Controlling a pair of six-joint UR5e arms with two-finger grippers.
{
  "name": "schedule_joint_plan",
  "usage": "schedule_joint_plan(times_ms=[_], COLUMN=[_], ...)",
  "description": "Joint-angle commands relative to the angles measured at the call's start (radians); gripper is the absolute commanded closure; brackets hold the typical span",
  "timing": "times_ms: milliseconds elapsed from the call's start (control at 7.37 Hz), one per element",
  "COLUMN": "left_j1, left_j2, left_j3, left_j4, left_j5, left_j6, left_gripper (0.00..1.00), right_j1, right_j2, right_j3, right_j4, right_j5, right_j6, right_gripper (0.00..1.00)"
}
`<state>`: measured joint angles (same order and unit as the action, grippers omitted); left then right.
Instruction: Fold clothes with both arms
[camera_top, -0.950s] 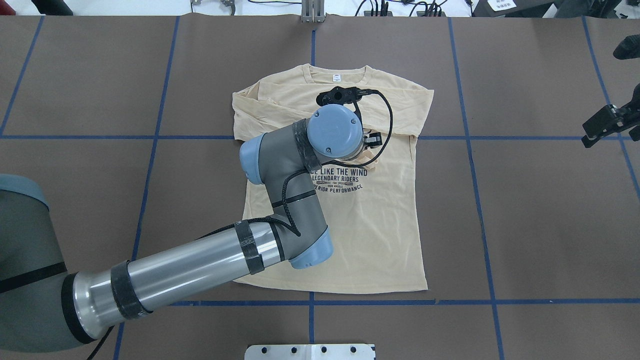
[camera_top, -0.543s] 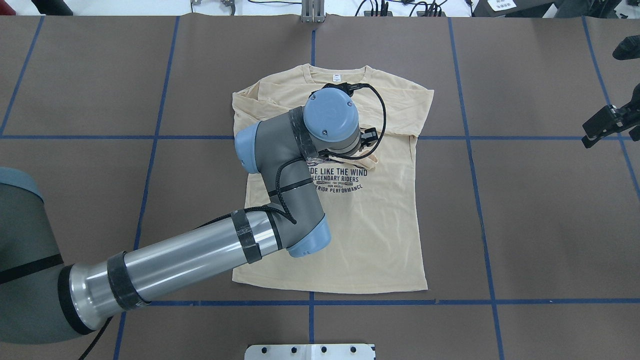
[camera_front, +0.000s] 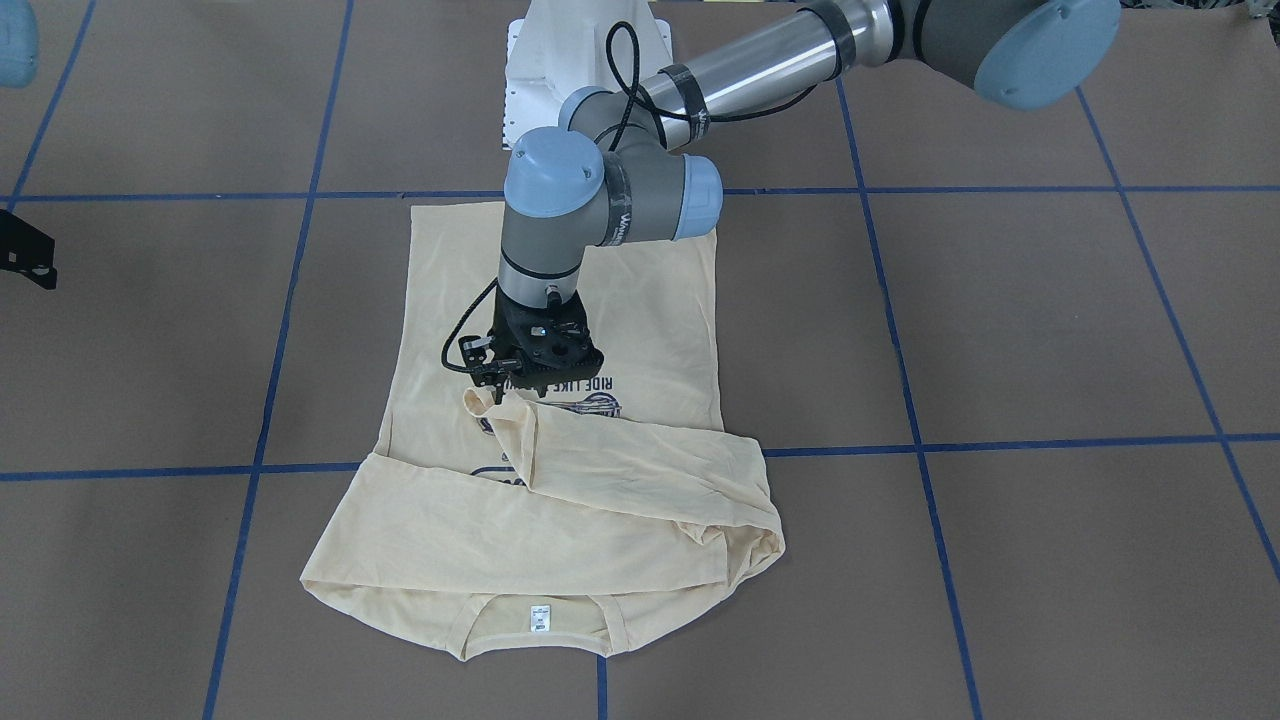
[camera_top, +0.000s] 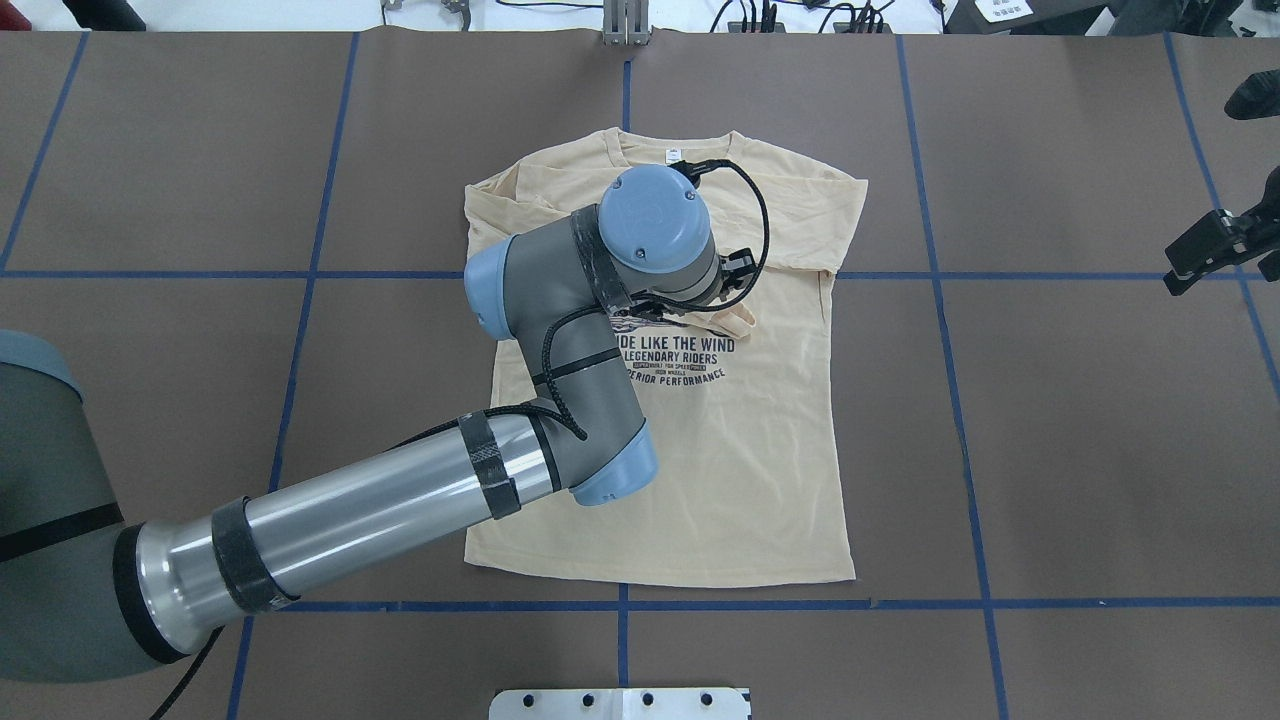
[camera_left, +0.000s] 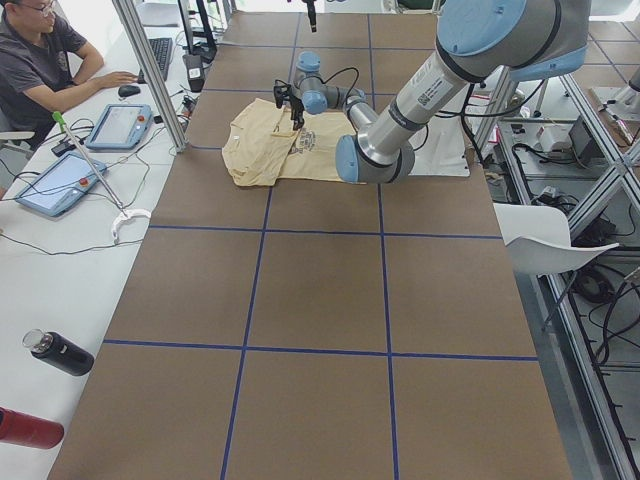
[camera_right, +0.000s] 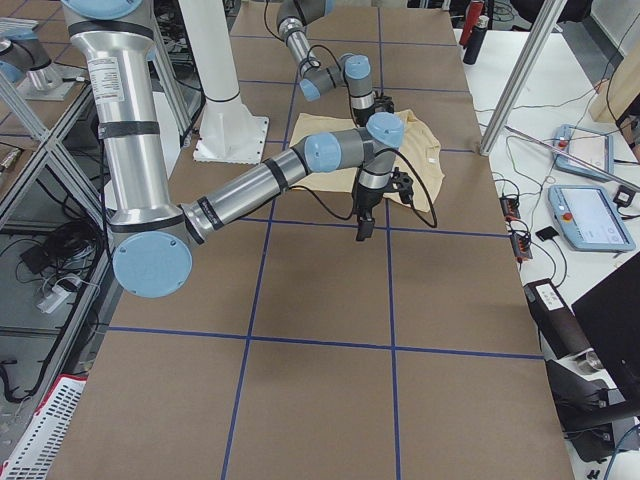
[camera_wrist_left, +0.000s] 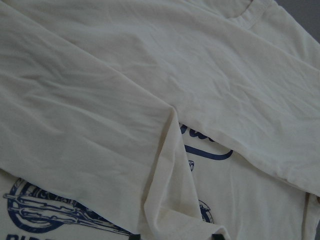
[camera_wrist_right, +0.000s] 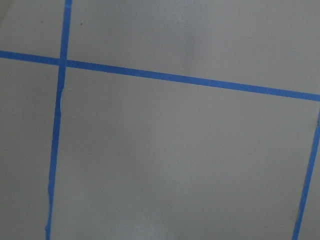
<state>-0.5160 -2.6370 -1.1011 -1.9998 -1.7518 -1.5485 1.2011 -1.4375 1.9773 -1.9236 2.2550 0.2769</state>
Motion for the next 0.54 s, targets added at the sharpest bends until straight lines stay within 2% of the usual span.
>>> schedule_joint_plan(times_ms=[0,407], left_j1=[-0.001,0.001], left_j2=[-0.001,-0.017], left_j3=[0.029,0.072], left_j4=[-0.026,-0.071], left_j5=[0.002,0.003], left_j6=[-0.001,-0.004], left_gripper=[0.43,0.45], right_j1=[0.0,0.0], right_j2=[0.0,0.0], right_j3=[0.0,0.0], right_j4=[0.0,0.0], right_j5=[0.0,0.0], right_j6=[-0.001,-0.001], right_gripper=[0.0,0.0])
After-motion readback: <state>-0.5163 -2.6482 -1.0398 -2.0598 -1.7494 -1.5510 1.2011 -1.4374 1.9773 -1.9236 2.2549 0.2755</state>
